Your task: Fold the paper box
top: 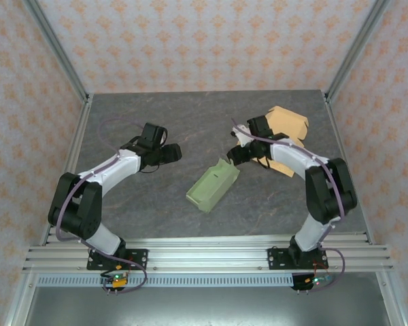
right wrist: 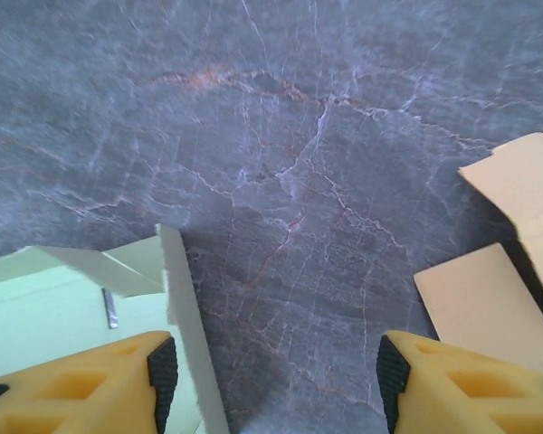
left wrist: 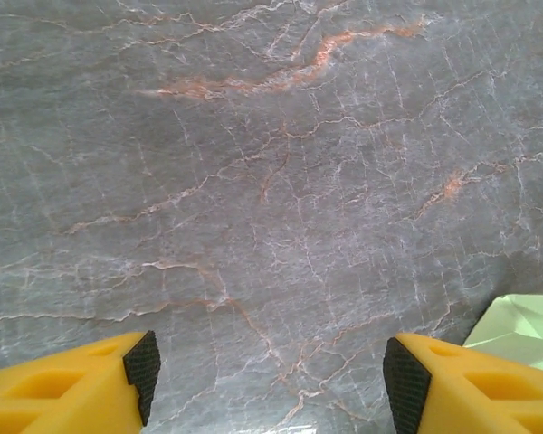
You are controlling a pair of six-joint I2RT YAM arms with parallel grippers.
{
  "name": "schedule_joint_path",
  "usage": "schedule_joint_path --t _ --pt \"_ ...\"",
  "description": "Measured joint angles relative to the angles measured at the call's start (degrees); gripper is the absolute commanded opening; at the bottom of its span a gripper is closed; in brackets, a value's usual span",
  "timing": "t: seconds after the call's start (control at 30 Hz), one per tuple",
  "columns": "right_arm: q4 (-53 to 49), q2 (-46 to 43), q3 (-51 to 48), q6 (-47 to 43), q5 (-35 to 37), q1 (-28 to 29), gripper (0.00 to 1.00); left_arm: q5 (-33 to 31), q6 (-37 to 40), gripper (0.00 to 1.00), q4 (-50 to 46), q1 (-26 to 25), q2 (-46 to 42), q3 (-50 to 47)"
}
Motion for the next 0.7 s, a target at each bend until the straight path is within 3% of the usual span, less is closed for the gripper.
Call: schedule_joint_path --t 0.17,0.4,0.5,0.7 --pt "-6.3 6.1 5.0 -4.0 -0.3 0.4 0.63 0.0 -0.5 0.82 -0.1 0.2 -3.3 -1.4" --pt "-11.7 11.5 10.1 -6.6 0.9 2.0 0.55 0.1 -2.9 0.83 0.0 1.2 -5.4 -3.3" --pt "-13.1 13.2 11.7 -6.8 1.2 2.8 0.55 0.1 -3.3 0.89 0.0 1.2 -5.4 -3.3" --pt "-14.1 12.8 11.7 -6.1 -1.4 2.6 0.59 -0.2 -3.6 0.91 -0.1 1.3 -6.5 -3.4"
